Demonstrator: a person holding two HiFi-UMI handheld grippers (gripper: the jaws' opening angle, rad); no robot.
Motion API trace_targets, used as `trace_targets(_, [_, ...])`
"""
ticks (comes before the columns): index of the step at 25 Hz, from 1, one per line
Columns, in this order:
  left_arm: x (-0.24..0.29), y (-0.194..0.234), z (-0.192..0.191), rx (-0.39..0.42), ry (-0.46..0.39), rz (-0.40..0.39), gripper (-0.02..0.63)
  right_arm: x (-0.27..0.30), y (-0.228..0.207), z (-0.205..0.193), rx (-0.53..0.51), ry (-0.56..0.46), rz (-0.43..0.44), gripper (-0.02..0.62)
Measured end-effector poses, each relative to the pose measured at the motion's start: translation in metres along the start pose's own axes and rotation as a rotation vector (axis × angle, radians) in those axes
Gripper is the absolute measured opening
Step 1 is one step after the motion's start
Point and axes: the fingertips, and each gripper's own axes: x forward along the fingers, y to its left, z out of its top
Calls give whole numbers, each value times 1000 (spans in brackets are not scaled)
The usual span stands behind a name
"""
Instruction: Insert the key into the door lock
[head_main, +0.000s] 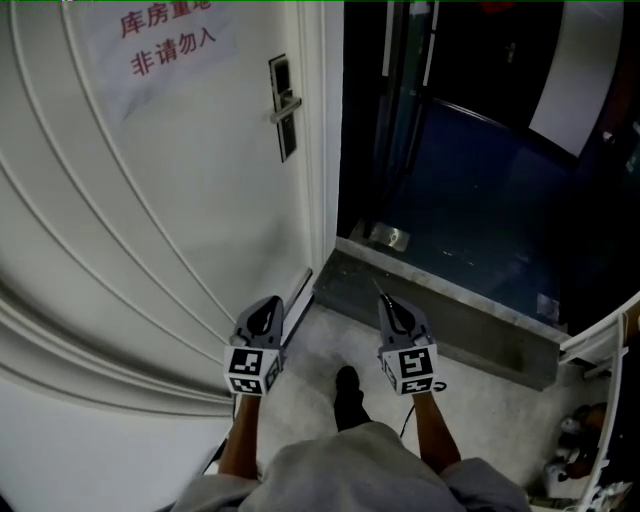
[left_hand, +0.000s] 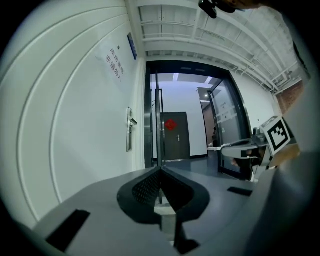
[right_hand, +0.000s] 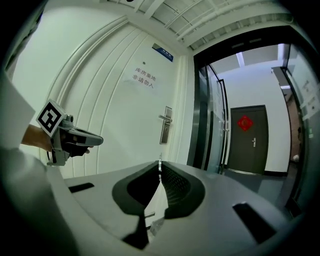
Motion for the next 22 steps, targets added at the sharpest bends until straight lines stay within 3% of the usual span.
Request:
trace_targets(13, [213,42,59,20,-9,46,18,184,-138,29,0,-39,79,29])
trace_targets(17, [253,55,57,11,20,79,18,226,-161,28,-1,-44,112,29])
trace_targets(22, [284,65,65,27,-9,92,18,264,-174,22,10,-43,136,29])
